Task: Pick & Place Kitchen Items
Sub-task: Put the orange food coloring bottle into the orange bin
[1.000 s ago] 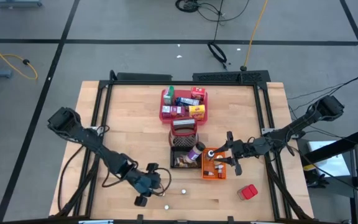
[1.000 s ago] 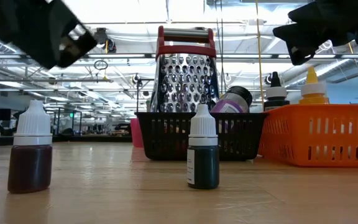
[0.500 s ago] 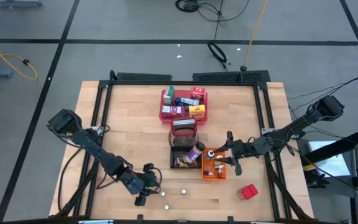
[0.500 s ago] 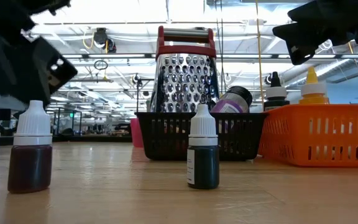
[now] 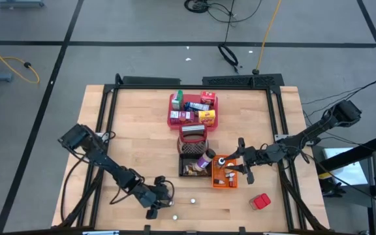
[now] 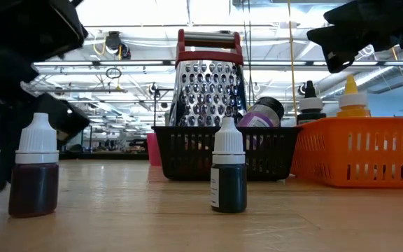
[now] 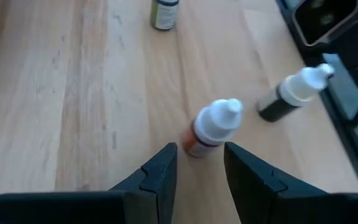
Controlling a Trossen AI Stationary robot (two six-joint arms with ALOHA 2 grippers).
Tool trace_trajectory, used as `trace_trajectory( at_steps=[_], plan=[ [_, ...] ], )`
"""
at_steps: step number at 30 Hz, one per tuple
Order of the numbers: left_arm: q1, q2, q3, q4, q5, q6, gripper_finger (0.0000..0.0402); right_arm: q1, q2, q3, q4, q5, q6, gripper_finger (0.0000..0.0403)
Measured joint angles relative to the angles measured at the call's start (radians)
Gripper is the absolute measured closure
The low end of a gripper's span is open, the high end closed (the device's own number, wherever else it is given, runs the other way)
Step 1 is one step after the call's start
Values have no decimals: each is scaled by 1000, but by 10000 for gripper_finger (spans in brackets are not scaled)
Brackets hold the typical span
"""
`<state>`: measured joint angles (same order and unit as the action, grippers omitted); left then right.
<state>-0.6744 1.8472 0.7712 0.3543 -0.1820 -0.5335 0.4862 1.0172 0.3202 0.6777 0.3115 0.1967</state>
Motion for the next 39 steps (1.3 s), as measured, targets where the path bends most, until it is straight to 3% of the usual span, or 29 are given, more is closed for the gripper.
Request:
trace_trajectory(
  at_steps=[7, 19, 27, 39],
  plan=[
    [2, 45, 0, 121, -2, 27, 270, 0, 0, 0, 0, 1, 0, 257],
    [2, 47, 1, 120, -30, 64, 273, 0, 0, 0, 0, 1, 0, 259],
    [2, 47, 1, 123, -31, 105, 368, 0, 0, 0, -1, 1, 0, 257],
    [22, -34, 1, 120, -63, 163, 363, 0, 0, 0, -1, 1, 0, 259]
  ],
)
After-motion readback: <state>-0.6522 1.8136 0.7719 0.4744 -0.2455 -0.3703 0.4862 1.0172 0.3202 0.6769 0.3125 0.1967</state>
